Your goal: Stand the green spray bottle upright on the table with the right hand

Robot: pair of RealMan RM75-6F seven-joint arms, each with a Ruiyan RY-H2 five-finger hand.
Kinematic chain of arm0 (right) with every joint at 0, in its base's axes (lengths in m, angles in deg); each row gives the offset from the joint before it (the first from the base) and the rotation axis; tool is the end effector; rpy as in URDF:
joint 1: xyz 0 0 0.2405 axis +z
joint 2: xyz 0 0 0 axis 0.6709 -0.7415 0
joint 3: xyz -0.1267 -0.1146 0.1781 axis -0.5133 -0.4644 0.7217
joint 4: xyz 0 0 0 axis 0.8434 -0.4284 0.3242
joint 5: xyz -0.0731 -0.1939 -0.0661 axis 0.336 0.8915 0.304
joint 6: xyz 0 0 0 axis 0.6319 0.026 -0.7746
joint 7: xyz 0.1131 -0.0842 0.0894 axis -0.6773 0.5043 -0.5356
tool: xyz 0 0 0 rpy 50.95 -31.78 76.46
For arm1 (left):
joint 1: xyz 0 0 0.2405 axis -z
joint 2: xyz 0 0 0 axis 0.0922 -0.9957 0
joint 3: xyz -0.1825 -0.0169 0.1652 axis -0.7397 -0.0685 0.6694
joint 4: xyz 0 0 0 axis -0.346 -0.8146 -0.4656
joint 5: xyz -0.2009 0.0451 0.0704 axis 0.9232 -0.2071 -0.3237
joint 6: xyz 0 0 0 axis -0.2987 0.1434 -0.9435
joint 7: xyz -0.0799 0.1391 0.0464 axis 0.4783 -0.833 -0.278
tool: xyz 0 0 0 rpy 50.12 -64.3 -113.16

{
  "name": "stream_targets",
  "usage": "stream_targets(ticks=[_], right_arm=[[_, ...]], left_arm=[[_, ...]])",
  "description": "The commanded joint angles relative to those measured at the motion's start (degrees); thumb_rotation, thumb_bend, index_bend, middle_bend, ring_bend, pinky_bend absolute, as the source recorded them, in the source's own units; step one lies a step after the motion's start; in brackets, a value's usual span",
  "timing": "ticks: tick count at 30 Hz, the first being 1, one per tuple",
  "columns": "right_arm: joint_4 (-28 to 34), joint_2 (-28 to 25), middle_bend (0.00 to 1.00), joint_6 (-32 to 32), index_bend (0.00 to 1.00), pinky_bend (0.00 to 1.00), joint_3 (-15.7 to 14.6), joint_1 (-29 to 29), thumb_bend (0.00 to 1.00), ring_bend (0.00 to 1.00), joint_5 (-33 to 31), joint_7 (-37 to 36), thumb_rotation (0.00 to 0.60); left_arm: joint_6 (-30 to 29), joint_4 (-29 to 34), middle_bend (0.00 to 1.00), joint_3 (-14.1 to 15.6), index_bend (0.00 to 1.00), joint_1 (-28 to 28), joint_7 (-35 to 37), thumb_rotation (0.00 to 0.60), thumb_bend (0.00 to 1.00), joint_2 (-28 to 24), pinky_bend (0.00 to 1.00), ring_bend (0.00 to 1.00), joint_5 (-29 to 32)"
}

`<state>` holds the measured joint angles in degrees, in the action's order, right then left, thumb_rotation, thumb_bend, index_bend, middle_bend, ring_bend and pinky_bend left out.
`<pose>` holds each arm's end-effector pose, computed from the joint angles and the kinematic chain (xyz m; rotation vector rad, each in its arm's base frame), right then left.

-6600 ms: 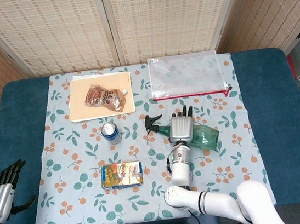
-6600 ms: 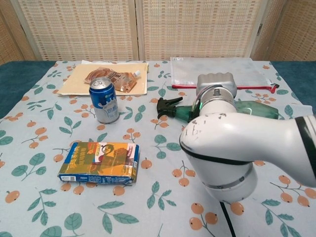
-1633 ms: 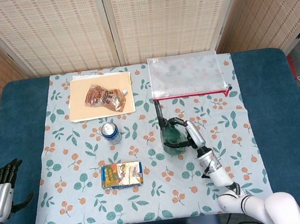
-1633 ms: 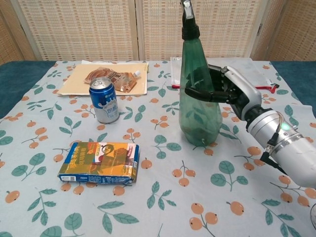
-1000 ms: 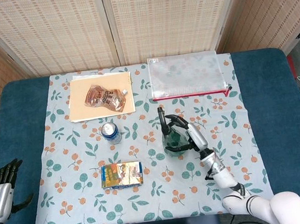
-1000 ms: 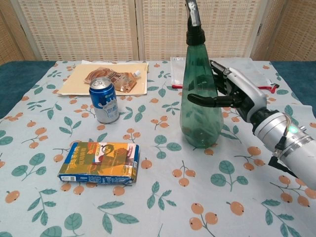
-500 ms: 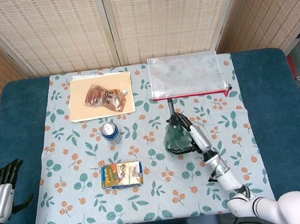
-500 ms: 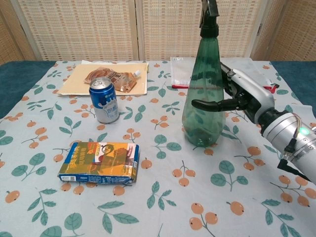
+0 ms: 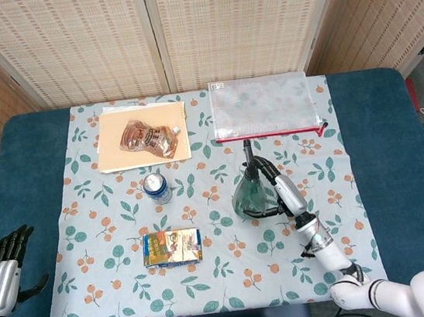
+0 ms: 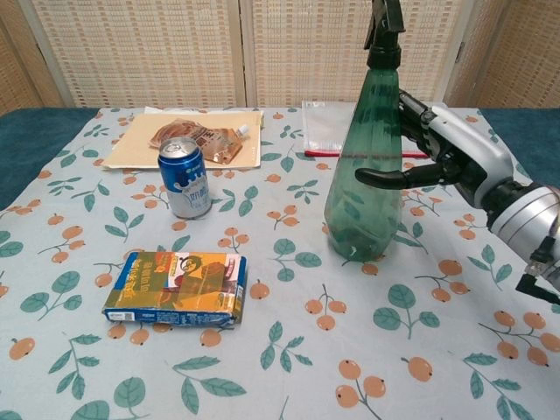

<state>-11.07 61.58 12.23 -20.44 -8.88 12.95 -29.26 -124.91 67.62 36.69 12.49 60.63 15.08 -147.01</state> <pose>-0.1724 -0.3372 -0.0515 1.4204 -1.5113 1.7353 -0.3049 0.2117 0.1359 -1.3918 -1.0360 -0.8868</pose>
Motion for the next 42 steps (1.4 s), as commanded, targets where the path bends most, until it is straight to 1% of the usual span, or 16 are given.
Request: stream_targets(ticks=[1,5,8,10,12,13,14,15,18,20,22,23,25,30,36,42], right_arm=[[3.42,-2.69,0.12,1.45,0.0,0.0,-0.38,-0.7,0.0,0.0,-0.8,4.02,0.6],[7.88,-6.01,0.11,2.06,0.0,0.0,-0.3,-1.55,0.0,0.0,-1.85,10.52,0.6],[9.5,-7.16,0.1,2.21,0.0,0.0,-0.2,-1.84,0.0,0.0,-2.28,12.99,0.6],[11.96,-9.47,0.1,2.16,0.0,0.0,-0.13,-2.39,0.0,0.0,-2.8,17.56,0.6],[19.68,-19.65,0.09,8.43,0.0,0.0,-3.72,-2.86,0.0,0.0,-4.07,29.33,0.6],[24.03,-23.95,0.07,11.01,0.0,0.0,-4.49,-2.74,0.0,0.0,-5.51,34.21,0.6],[28.95,-28.94,0.05,13.38,0.0,0.0,-5.26,-2.65,0.0,0.0,-7.62,41.41,0.6],[32.11,-32.23,0.03,14.44,0.0,0.0,-5.82,-2.73,0.0,0.0,-9.38,47.12,0.6],[40.6,-40.78,0.01,13.27,0.0,0.0,-7.45,-4.01,0.0,0.0,-16.1,66.82,0.6],[45.49,-44.24,0.0,9.97,0.0,0.0,-8.12,-5.79,0.03,0.0,-20.4,74.91,0.6],[47.64,-46.13,0.0,7.51,0.0,0.0,-8.41,-7.39,0.13,0.0,-21.27,75.99,0.6],[47.4,-46.65,0.0,5.41,0.0,0.0,-8.47,-8.63,0.22,0.0,-20.12,75.04,0.6],[46.41,-47.13,0.0,2.53,0.0,0.0,-8.71,-10.5,0.27,0.0,-18.49,73.73,0.6],[44.52,-47.2,0.0,-0.86,0.0,0.0,-7.34,-12.83,0.27,0.0,-17.55,70.1,0.6],[43.03,-46.97,0.0,0.59,0.0,0.0,-6.33,-13.34,0.27,0.0,-18.02,66.97,0.6],[42.26,-46.46,0.0,1.29,0.0,0.0,-5.8,-13.57,0.23,0.0,-16.85,65.59,0.6]], left_arm=[[-0.07,-0.04,0.0,0.0,0.0,-0.01,0.22,0.6,0.23,-0.02,0.0,0.0,-0.14],[-0.15,-0.26,0.0,0.04,0.0,-0.02,0.53,0.6,0.23,0.02,0.0,0.0,-0.35],[-0.19,-0.34,0.0,0.01,0.0,-0.01,0.63,0.6,0.23,0.06,0.0,0.0,-0.38],[-0.27,-0.49,0.0,-0.17,0.0,0.04,0.85,0.6,0.23,0.25,0.0,0.0,-0.32],[-0.57,-0.55,0.0,-0.29,0.0,-0.14,1.33,0.6,0.23,0.29,0.0,0.0,-0.13],[-0.68,-0.61,0.0,-0.26,0.0,-0.25,1.4,0.6,0.23,0.28,0.0,0.0,-0.11],[-0.74,-0.66,0.0,-0.17,0.0,-0.4,1.47,0.6,0.23,0.22,0.0,0.0,-0.02],[-0.73,-0.63,0.0,-0.13,0.0,-0.51,1.5,0.6,0.23,0.11,0.0,0.0,0.15],[-0.96,-0.39,0.0,-0.16,0.0,-0.9,1.92,0.6,0.23,-0.15,0.0,0.0,0.65],[-0.91,-0.31,0.0,-0.12,0.0,-0.99,1.81,0.6,0.23,-0.26,0.0,0.0,0.8],[-0.76,-0.19,0.0,-0.09,0.0,-0.98,1.53,0.6,0.23,-0.32,0.0,0.0,0.9],[-0.63,-0.1,0.0,-0.1,0.0,-0.95,1.3,0.6,0.23,-0.34,0.0,0.0,1.05],[-0.43,0.13,0.0,-0.19,0.0,-0.89,0.98,0.6,0.23,-0.4,0.0,0.0,1.35],[-0.1,0.61,0.0,-0.56,0.0,-0.62,0.29,0.6,0.23,-0.3,0.0,0.0,1.9],[-0.03,0.79,0.0,-0.71,0.0,-0.47,0.0,0.6,0.23,-0.19,0.0,0.0,1.9],[-0.25,0.6,0.0,-0.69,0.0,-0.62,0.59,0.6,0.23,-0.23,0.0,0.0,1.72]])
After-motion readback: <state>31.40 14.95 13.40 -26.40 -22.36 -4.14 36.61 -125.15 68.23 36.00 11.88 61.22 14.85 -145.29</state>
